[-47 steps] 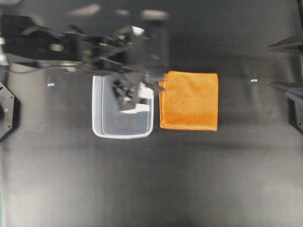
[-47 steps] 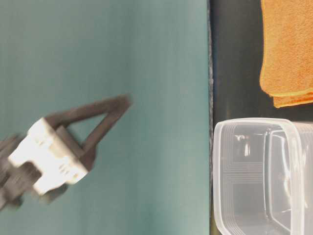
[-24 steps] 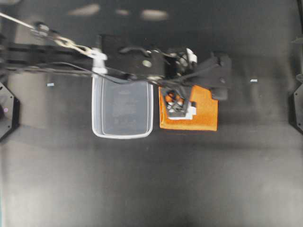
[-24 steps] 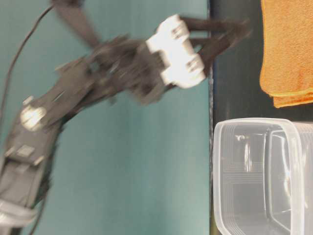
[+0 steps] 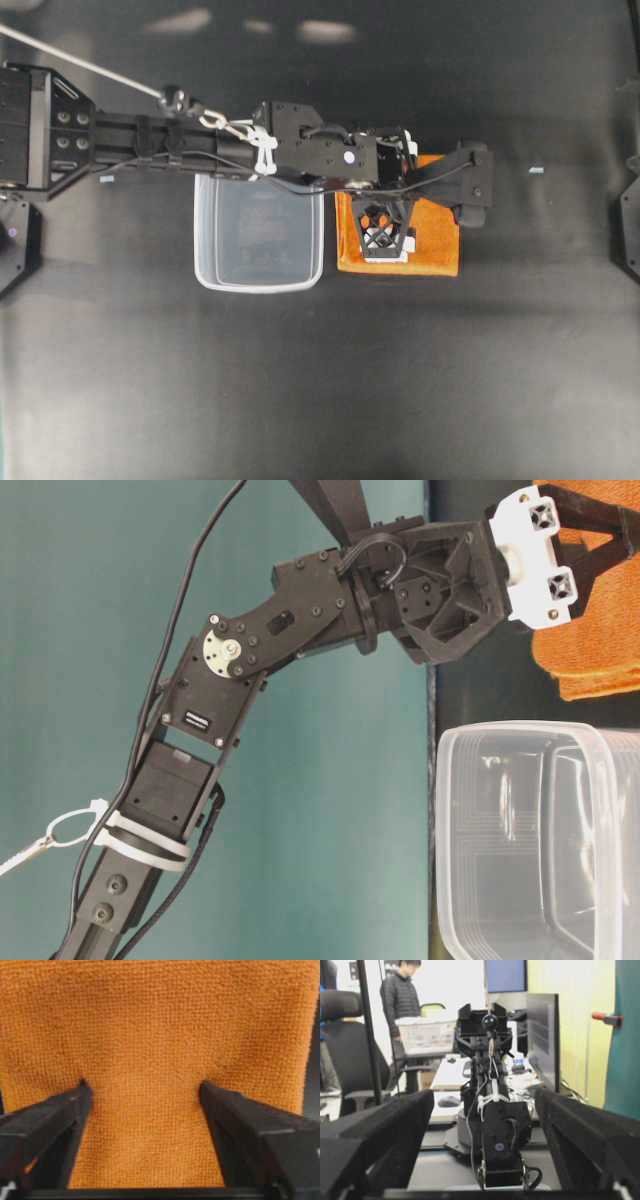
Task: Place the orange towel into the container with the left arm.
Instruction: 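Lower the left gripper onto the orange towel and pinch it closed, then lift the towel with the left gripper and carry it left over the container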
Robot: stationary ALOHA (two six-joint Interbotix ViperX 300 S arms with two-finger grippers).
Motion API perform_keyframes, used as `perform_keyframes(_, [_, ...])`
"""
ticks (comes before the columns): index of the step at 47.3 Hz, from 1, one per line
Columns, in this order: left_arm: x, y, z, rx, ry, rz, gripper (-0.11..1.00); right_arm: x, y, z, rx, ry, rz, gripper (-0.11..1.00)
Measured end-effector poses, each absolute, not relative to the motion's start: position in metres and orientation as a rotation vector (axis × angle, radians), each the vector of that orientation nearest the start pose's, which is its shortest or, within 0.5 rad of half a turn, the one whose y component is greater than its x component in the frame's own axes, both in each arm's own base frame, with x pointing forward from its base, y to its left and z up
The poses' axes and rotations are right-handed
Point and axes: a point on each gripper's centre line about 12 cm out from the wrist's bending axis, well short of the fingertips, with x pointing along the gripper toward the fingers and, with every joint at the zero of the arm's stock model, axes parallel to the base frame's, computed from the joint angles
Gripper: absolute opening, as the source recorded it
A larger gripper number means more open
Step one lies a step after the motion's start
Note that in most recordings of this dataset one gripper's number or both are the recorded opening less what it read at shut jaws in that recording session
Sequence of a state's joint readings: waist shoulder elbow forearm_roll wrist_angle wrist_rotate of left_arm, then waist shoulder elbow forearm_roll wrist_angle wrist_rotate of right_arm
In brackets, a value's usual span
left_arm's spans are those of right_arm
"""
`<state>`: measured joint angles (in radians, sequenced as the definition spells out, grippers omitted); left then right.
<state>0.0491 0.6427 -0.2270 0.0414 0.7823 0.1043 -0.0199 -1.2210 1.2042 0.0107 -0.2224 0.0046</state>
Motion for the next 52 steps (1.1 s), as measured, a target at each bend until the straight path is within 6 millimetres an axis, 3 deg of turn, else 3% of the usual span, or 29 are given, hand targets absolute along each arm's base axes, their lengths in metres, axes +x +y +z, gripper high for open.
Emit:
perform_keyframes(9, [0.543,0.018,0.103,0.126,1.201,-0.036,0.25,0.153,-0.004,0.319,0.011,-0.238,-0.022,0.78])
perform_keyframes(13, [0.543,0.014,0.111,0.134,1.19,-0.043,0.07,0.153,-0.003,0.319,0.01,-0.238,-0.021,0.78])
perform_keyframes(20, [0.547,0.021,0.147,0.126,1.117,-0.025,0.06,0.154,-0.003,0.318,0.005,-0.232,-0.021,0.77])
perform_keyframes(27, [0.538,0.02,0.213,0.126,1.036,-0.015,0.06,0.154,-0.004,0.315,0.012,-0.204,-0.022,0.77])
perform_keyframes(32, [0.515,0.016,0.266,0.128,1.019,-0.017,0.06,0.155,-0.004,0.313,0.013,-0.186,-0.022,0.77])
perform_keyframes(37, [0.482,0.014,0.304,0.129,1.04,-0.019,0.06,0.155,-0.003,0.311,0.011,-0.173,-0.02,0.77])
perform_keyframes(41, [0.458,0.015,0.307,0.125,1.094,-0.017,0.06,0.155,-0.003,0.311,0.011,-0.173,-0.02,0.77])
perform_keyframes(52, [0.409,0.021,0.267,0.115,1.181,-0.011,0.06,0.155,-0.003,0.31,0.014,-0.172,-0.02,0.77])
